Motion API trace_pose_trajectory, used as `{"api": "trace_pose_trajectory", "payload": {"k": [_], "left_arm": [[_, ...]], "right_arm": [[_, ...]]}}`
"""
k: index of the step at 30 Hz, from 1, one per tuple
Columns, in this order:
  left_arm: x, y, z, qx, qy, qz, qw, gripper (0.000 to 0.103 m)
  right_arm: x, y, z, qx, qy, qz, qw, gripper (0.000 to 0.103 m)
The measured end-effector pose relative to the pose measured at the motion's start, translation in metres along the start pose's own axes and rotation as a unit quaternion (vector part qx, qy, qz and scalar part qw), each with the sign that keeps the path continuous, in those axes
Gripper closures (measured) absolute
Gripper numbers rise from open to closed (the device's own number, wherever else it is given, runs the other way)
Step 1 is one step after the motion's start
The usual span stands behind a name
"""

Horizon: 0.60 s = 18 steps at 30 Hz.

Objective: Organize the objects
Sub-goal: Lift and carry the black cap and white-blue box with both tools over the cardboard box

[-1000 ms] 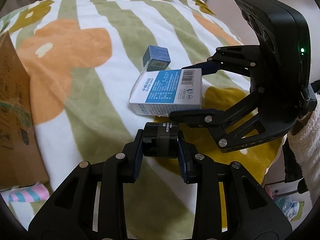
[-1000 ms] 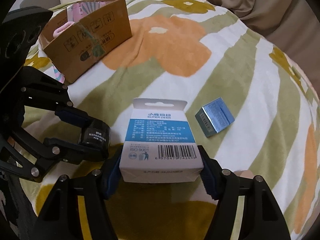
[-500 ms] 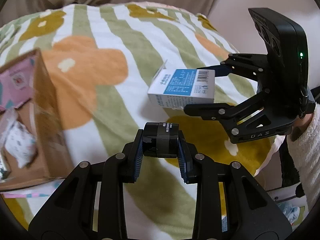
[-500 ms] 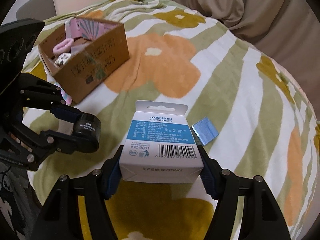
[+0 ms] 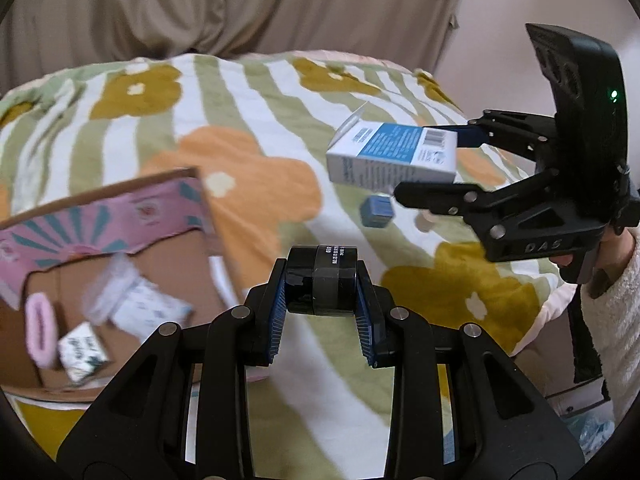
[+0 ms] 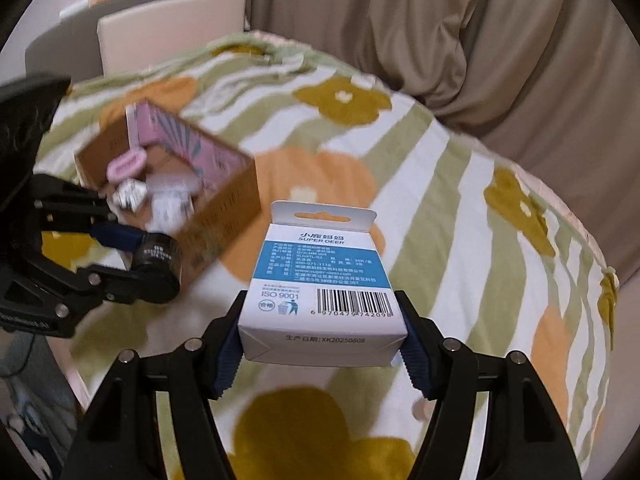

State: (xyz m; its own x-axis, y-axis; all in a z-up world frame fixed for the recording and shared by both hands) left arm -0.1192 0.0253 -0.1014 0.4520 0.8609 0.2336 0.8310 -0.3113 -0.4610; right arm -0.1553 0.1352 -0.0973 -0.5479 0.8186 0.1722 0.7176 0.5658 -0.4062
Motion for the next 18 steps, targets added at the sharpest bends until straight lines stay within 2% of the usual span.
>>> {"api": "trace_pose_trajectory", "payload": {"k": [8, 18], "left_arm": [[-0.058, 0.008, -0.037, 0.019, -0.032, -0.027, 0.999, 0.075], [-0.139, 0.019, -0.061, 0.024, -0.055, -0.071, 0.9957, 0.075]], "right_arm": [[-0.043, -0.048, -0.008, 0.028, -0.013, -0.015, 0.999, 0.039], [-0.101, -0.099, 0.01, 0.038, -0.04, -0.044, 0.998, 0.039]]}}
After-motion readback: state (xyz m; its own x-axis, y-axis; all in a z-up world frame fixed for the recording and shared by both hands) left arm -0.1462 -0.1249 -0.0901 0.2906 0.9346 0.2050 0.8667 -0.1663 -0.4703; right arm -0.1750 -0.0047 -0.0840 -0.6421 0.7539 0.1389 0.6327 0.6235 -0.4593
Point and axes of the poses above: each gripper's, at about its wrist camera, not at the fingertips, and z roughly the way its jaws point, x to its right, y to its underside, the point moved 4 cm from there along z, roughly the way its jaws point, and after that the axes turned 15 degrees about -x, right-handed, at the moved point
